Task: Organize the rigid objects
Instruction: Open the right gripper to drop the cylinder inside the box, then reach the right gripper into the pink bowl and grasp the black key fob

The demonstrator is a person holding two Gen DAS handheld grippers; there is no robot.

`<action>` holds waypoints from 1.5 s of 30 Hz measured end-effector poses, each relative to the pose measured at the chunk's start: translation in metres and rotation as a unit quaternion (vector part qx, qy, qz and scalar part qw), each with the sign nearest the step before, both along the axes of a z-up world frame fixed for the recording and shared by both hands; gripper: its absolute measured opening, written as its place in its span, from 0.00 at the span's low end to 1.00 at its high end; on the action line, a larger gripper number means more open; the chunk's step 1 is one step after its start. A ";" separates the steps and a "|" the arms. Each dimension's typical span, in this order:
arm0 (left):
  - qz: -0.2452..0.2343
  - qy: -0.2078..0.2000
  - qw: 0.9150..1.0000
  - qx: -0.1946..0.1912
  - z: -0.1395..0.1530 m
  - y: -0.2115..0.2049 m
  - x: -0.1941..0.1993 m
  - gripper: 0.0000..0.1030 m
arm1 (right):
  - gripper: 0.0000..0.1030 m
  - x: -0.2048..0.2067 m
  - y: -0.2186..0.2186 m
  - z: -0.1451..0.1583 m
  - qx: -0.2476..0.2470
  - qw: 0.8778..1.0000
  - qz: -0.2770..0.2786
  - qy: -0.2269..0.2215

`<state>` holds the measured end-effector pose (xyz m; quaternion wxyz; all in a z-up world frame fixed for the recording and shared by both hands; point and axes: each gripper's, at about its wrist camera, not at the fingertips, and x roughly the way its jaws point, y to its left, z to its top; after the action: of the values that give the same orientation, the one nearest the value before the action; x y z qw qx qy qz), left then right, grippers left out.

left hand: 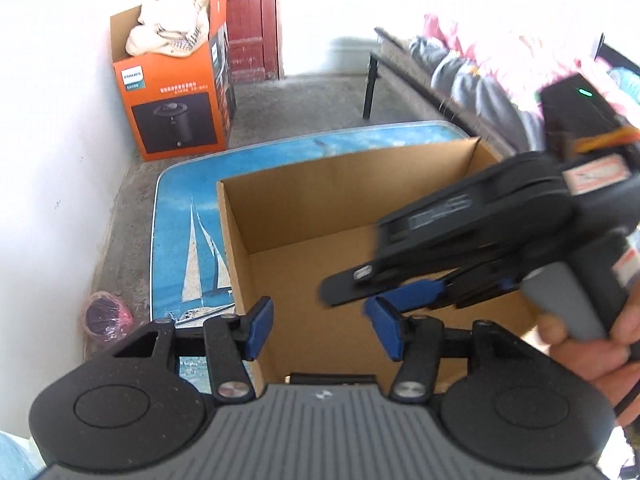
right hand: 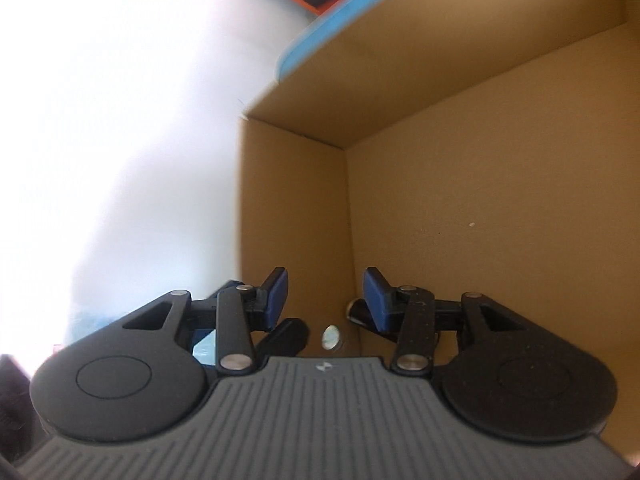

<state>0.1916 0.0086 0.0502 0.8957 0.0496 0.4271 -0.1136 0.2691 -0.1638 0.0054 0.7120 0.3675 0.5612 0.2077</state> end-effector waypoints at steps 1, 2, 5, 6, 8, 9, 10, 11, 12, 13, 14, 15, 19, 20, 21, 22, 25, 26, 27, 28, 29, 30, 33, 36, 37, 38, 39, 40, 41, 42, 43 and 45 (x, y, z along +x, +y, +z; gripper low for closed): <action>-0.001 -0.005 1.000 -0.006 0.004 0.001 -0.006 0.54 | 0.40 -0.010 -0.007 0.009 0.008 1.000 -0.002 -0.015; -0.004 -0.010 1.000 -0.015 0.009 0.001 -0.013 0.54 | 0.40 -0.022 -0.015 0.018 0.014 0.999 -0.006 -0.029; -0.019 -0.025 0.999 -0.039 0.020 0.001 -0.038 0.55 | 0.41 -0.059 -0.041 0.041 0.032 0.997 -0.013 -0.070; -0.025 -0.032 0.998 -0.046 0.024 0.000 -0.047 0.57 | 0.41 -0.068 -0.052 0.050 0.035 0.996 -0.015 -0.085; -0.039 -0.043 0.997 -0.059 0.028 -0.004 -0.064 0.60 | 0.41 -0.098 -0.066 0.061 0.032 0.992 -0.021 -0.118; -0.047 -0.047 0.996 -0.065 0.029 -0.008 -0.072 0.61 | 0.41 -0.110 -0.072 0.064 0.027 0.990 -0.026 -0.134; -0.056 -0.047 0.995 -0.071 0.028 -0.013 -0.078 0.61 | 0.41 -0.125 -0.079 0.065 0.021 0.988 -0.032 -0.147; -0.065 -0.047 0.994 -0.075 0.025 -0.017 -0.084 0.61 | 0.41 -0.138 -0.085 0.064 0.014 0.987 -0.041 -0.158; -0.075 -0.044 0.993 -0.080 0.021 -0.024 -0.091 0.61 | 0.41 -0.149 -0.093 0.061 0.007 0.985 -0.049 -0.166; -0.083 -0.040 0.992 -0.085 0.015 -0.030 -0.095 0.61 | 0.41 -0.160 -0.100 0.058 -0.002 0.984 -0.057 -0.171; -0.093 -0.034 0.991 -0.087 0.008 -0.037 -0.100 0.61 | 0.41 -0.173 -0.111 0.055 -0.016 0.983 -0.063 -0.174; -0.102 -0.031 0.990 -0.088 0.001 -0.044 -0.103 0.61 | 0.40 -0.181 -0.114 0.049 -0.034 0.981 -0.066 -0.177; -0.129 -0.023 0.989 -0.069 -0.033 -0.079 -0.114 0.59 | 0.38 -0.195 -0.127 0.011 -0.095 0.979 -0.070 -0.168; -0.135 -0.025 0.989 -0.061 -0.041 -0.088 -0.116 0.58 | 0.37 -0.194 -0.128 0.001 -0.100 0.979 -0.069 -0.162; -0.141 -0.027 0.988 -0.052 -0.048 -0.096 -0.117 0.56 | 0.36 -0.192 -0.127 -0.011 -0.099 0.980 -0.070 -0.155; -0.145 -0.029 0.988 -0.042 -0.053 -0.104 -0.121 0.54 | 0.36 -0.188 -0.127 -0.021 -0.092 0.982 -0.072 -0.146; -0.162 -0.033 0.986 -0.021 -0.068 -0.126 -0.120 0.47 | 0.33 -0.173 -0.129 -0.047 -0.068 0.988 -0.081 -0.110; -0.166 -0.029 0.985 -0.018 -0.072 -0.131 -0.117 0.44 | 0.32 -0.170 -0.130 -0.053 -0.063 0.989 -0.084 -0.101; -0.167 -0.025 0.985 -0.015 -0.077 -0.136 -0.115 0.42 | 0.31 -0.166 -0.130 -0.057 -0.057 0.991 -0.085 -0.091; -0.166 -0.017 0.986 -0.012 -0.081 -0.139 -0.110 0.40 | 0.30 -0.164 -0.131 -0.061 -0.051 0.992 -0.088 -0.081; -0.164 -0.008 0.986 -0.012 -0.084 -0.142 -0.105 0.37 | 0.29 -0.163 -0.132 -0.062 -0.045 0.992 -0.088 -0.072; -0.161 0.003 0.987 -0.015 -0.088 -0.143 -0.100 0.35 | 0.29 -0.164 -0.133 -0.062 -0.041 0.993 -0.089 -0.064; -0.153 0.030 0.988 -0.023 -0.097 -0.144 -0.087 0.32 | 0.27 -0.163 -0.135 -0.068 -0.026 0.995 -0.090 -0.046; -0.147 0.051 0.987 -0.033 -0.103 -0.144 -0.077 0.30 | 0.26 -0.162 -0.138 -0.071 -0.003 0.995 -0.092 -0.035; -0.145 0.057 0.987 -0.037 -0.105 -0.141 -0.076 0.29 | 0.26 -0.162 -0.139 -0.072 0.005 0.995 -0.093 -0.032; -0.144 0.060 0.987 -0.040 -0.106 -0.141 -0.075 0.29 | 0.26 -0.162 -0.140 -0.070 0.015 0.995 -0.093 -0.031; -0.143 0.064 0.987 -0.044 -0.107 -0.140 -0.074 0.28 | 0.26 -0.163 -0.141 -0.069 0.029 0.995 -0.095 -0.029; -0.143 0.068 0.986 -0.048 -0.108 -0.139 -0.072 0.28 | 0.26 -0.163 -0.142 -0.069 0.041 0.994 -0.096 -0.028; -0.142 0.071 0.986 -0.053 -0.108 -0.138 -0.071 0.27 | 0.26 -0.162 -0.142 -0.068 0.051 0.994 -0.096 -0.028; -0.142 0.075 0.985 -0.058 -0.108 -0.136 -0.071 0.27 | 0.26 -0.162 -0.141 -0.068 0.050 0.994 -0.096 -0.030; -0.140 0.078 0.985 -0.061 -0.107 -0.136 -0.070 0.27 | 0.26 -0.161 -0.140 -0.067 0.041 0.994 -0.097 -0.032; -0.136 0.081 0.985 -0.062 -0.107 -0.135 -0.070 0.26 | 0.26 -0.159 -0.140 -0.067 0.026 0.994 -0.103 -0.032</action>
<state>0.1219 -0.1268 -0.0573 0.8355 0.0423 0.4798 -0.2644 0.1102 -0.3041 -0.0615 0.7372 0.4350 0.4917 0.1601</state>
